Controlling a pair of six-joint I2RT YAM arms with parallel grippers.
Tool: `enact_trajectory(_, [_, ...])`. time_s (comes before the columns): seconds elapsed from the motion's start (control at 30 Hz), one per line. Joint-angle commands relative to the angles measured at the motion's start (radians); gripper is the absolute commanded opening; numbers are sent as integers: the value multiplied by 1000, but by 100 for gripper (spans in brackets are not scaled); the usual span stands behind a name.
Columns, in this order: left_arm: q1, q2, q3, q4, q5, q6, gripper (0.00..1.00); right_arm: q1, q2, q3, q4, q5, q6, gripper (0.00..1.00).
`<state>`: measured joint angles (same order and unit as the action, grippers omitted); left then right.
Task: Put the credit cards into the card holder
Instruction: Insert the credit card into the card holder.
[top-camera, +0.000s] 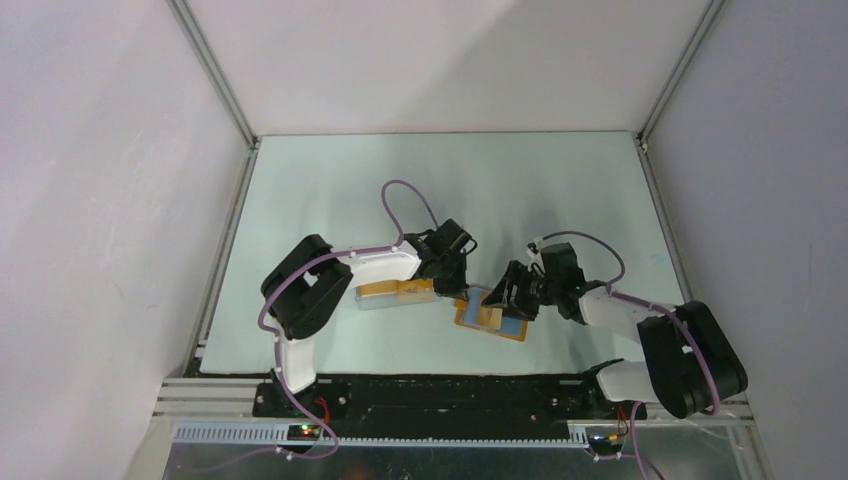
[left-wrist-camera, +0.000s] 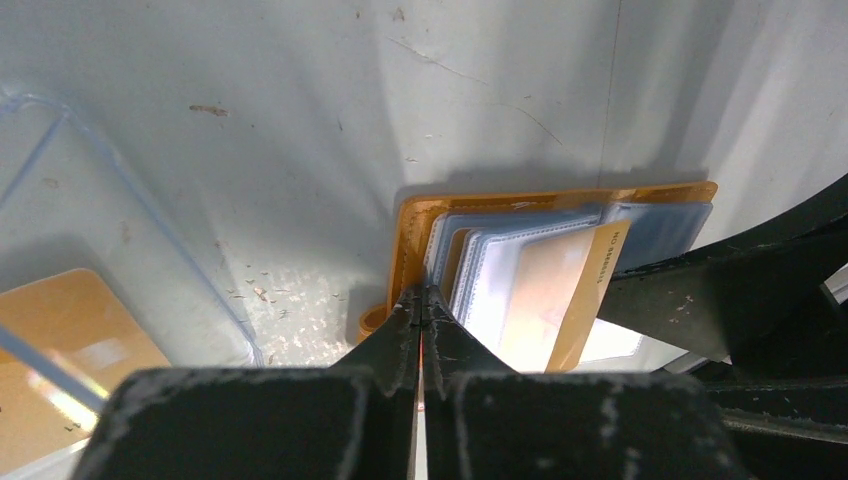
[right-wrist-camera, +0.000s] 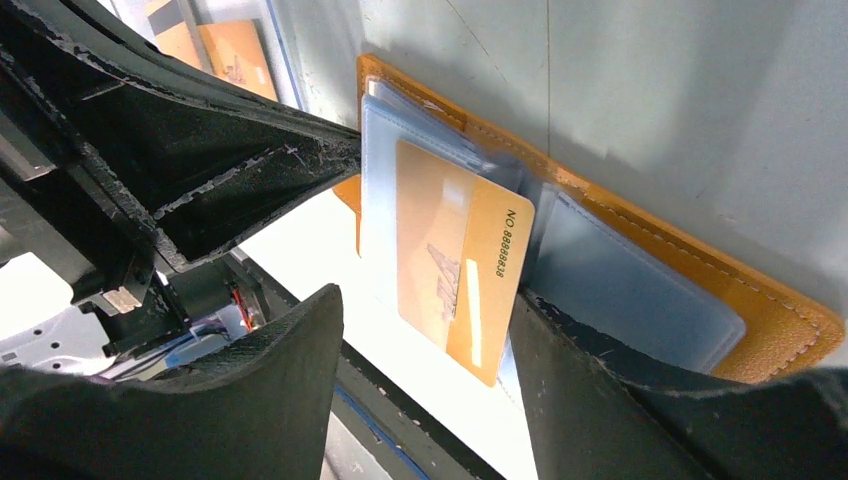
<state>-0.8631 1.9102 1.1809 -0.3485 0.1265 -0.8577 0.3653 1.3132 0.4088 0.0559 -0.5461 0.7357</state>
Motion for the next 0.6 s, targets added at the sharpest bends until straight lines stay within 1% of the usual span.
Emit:
enact_trajectory(0.0, [-5, 77, -37, -6, -14, 0, 0, 19, 24, 52, -106, 82, -42, 66])
enact_trajectory(0.07, [-5, 74, -39, -5, -13, -3, 0, 37, 48, 76, -110, 82, -36, 64])
enact_trajectory(0.23, [-4, 61, -47, -6, -16, -8, 0, 95, 114, 131, -90, 77, 9, 53])
enact_trajectory(0.37, [-4, 55, -51, -6, -18, -12, 0, 125, 163, 180, -67, 64, 54, 50])
enact_trajectory(0.43, [-4, 51, -53, -6, -18, -13, 0, 136, 193, 200, -22, 41, 72, 50])
enact_trajectory(0.57, [-4, 40, -60, -5, -14, -22, 0, 152, 204, 241, -39, 35, 57, 52])
